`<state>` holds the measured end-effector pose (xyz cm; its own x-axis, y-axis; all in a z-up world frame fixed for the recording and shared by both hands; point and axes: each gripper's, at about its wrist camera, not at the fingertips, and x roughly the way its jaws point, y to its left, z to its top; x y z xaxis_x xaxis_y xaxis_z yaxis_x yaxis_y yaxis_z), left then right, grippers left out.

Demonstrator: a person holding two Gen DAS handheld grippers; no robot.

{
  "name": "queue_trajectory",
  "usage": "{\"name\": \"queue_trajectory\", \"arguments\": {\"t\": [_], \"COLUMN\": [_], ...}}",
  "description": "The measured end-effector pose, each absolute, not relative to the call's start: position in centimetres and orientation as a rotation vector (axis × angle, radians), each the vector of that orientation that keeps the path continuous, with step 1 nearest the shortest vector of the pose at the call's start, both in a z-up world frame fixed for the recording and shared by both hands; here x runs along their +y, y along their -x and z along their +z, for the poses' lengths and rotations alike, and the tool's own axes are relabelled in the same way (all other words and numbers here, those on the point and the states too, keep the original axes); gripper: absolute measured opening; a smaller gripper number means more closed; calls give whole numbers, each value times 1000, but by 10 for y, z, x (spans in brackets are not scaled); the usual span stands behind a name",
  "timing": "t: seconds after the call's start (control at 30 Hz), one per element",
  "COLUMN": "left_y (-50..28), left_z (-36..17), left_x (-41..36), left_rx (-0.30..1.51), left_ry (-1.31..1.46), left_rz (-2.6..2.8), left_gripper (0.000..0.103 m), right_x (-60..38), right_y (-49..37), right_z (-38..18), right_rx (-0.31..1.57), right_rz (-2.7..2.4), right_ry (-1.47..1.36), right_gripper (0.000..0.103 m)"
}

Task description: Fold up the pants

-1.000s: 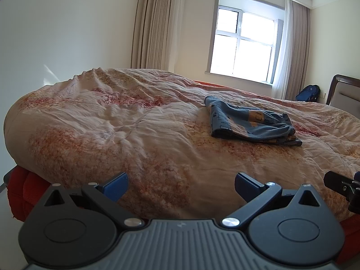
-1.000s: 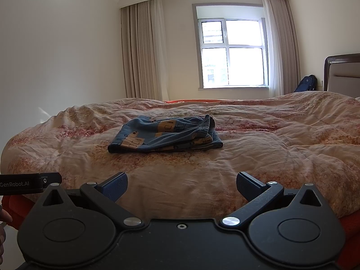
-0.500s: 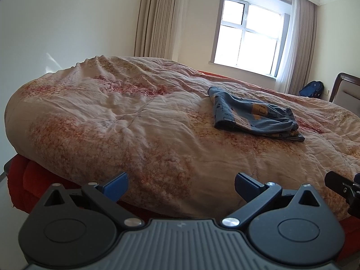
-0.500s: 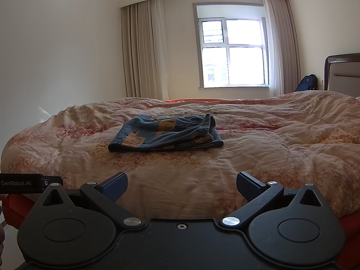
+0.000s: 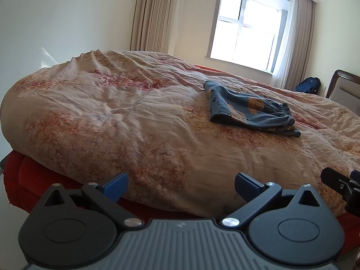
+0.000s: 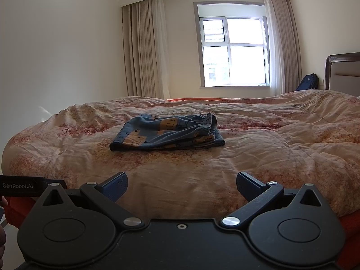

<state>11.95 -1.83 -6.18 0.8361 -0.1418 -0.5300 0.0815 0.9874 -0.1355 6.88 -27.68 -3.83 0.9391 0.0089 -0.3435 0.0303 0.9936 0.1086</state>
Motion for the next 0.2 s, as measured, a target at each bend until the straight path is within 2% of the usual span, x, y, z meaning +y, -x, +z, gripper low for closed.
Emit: {"name": "queue_trajectory", "arguments": {"t": [0.2], "left_y": [-119], "left_z": [-61], "left_x": [-19], "left_rx": [570], "left_ry": [105], "left_rz": [-119], "left_gripper": [103], "right_x": [-277], "right_y": [-69], "right_z": [-38], "right_rx": [354], "right_rz": [-11], "right_ry": [-113], "right_gripper": [103]}}
